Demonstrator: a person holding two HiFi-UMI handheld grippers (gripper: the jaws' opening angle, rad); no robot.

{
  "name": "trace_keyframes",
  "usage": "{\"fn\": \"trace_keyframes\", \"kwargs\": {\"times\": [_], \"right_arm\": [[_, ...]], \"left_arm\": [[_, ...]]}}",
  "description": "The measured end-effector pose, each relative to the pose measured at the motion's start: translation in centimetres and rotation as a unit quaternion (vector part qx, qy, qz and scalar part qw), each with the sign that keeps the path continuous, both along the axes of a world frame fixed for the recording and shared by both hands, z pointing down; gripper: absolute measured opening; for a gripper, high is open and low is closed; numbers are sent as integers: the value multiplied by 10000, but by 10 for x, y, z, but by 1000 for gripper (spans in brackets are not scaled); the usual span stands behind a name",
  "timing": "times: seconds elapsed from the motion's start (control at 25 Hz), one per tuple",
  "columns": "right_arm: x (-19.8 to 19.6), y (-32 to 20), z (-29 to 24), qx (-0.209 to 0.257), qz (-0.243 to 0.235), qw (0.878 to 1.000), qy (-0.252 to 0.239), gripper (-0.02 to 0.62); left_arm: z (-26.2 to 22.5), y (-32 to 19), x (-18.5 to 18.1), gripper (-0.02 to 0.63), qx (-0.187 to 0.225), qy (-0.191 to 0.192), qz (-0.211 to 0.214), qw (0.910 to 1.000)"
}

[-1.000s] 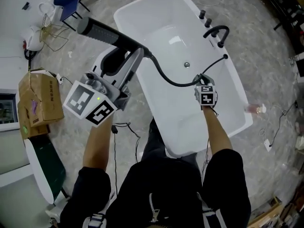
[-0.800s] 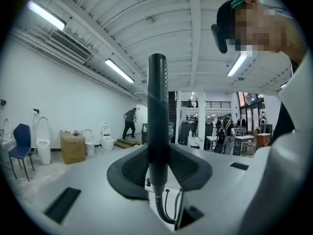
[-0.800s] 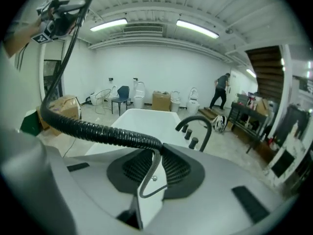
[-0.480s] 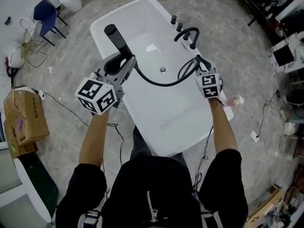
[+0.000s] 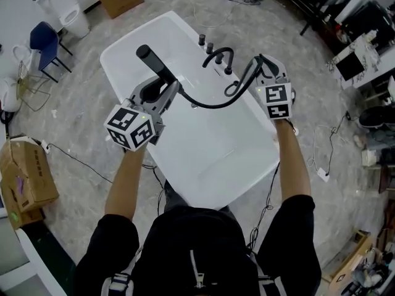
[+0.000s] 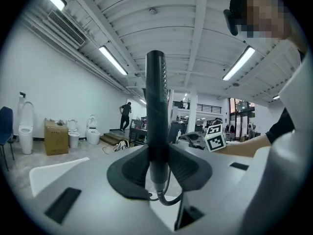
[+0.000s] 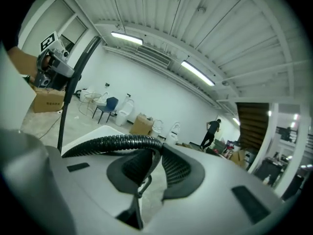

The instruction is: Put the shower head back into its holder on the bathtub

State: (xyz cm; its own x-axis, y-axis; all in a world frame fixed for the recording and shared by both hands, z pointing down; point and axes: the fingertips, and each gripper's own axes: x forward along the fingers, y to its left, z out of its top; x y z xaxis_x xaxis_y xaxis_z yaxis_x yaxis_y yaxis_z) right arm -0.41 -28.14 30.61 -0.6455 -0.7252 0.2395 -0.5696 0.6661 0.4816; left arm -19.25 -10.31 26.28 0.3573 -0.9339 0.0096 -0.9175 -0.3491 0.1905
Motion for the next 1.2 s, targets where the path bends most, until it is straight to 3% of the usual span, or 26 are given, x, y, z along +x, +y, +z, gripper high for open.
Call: {"fn": "trace_keyframes", "kwargs": {"times": [0.24,0.68,1.0,1.2], "right_arm": [[23,-10,-44,372,376,9978,-390,71],[45,-18,25,-138,709,9974,-68,71],[44,-16,-28,427,789,9956,-282,71],[46,-15,13,7,822,9965,-146,71]], "left_arm": [[-7,-23,17,135,85,115,202,9997],[28,-35,31,135,-269,83,297,9992],[27,-39,30,135,-223,233,328,9989],[37,-40,38,135,-303,109,355,9988]]}}
